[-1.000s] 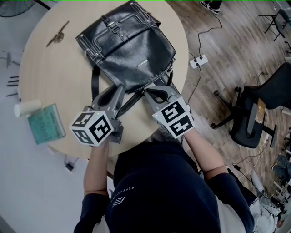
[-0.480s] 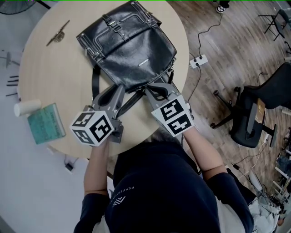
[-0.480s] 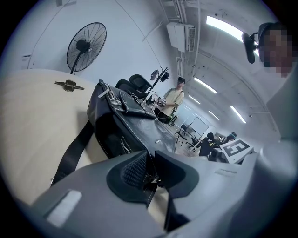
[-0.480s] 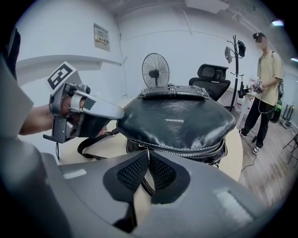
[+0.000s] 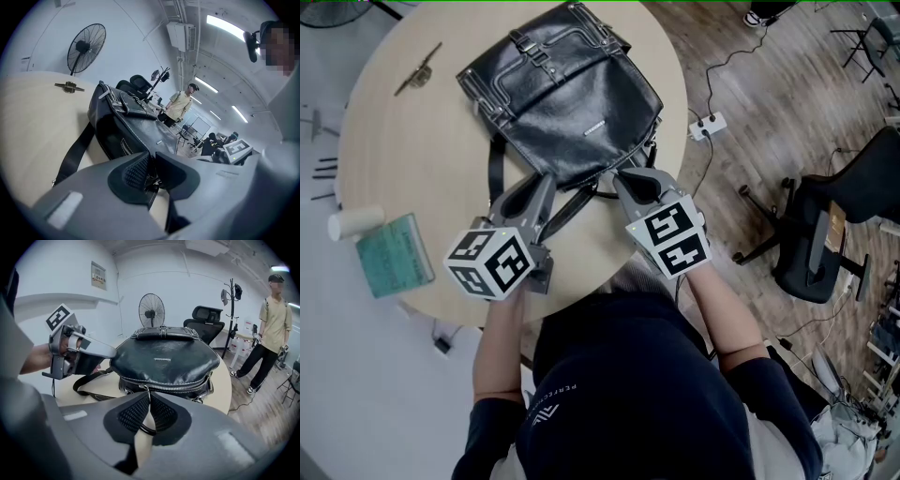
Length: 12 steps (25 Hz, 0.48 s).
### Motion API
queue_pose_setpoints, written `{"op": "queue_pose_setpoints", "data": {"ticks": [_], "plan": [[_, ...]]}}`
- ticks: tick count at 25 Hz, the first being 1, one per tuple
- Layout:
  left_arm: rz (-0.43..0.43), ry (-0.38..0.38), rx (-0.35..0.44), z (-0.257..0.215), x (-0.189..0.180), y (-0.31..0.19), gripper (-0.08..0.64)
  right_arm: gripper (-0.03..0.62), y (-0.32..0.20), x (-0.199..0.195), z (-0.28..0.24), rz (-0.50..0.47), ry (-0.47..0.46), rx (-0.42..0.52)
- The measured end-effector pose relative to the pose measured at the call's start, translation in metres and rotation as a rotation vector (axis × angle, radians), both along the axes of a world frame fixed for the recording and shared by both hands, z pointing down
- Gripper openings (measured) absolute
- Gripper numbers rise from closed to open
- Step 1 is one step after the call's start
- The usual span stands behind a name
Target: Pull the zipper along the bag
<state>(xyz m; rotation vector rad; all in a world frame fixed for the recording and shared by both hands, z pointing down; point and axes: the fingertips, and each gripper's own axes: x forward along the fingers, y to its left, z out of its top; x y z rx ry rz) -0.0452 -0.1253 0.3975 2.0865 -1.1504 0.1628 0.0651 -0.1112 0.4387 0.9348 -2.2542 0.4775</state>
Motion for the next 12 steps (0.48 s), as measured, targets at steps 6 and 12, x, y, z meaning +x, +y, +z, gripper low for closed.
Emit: {"op": "queue_pose_setpoints", "data": {"ticks": [6, 12], "plan": [[0.000, 0.000, 0.002, 0.0001, 0.0003, 0.0009, 0.061, 0.018, -0.0012, 0.0087, 0.0000, 0.013, 0.006, 0.004], [-0.004, -0.002, 0.002, -0.0004, -0.0002, 0.0017, 0.058, 0.020, -0.0026, 0.0093, -0.0004, 0.016, 0.004, 0.009]]}}
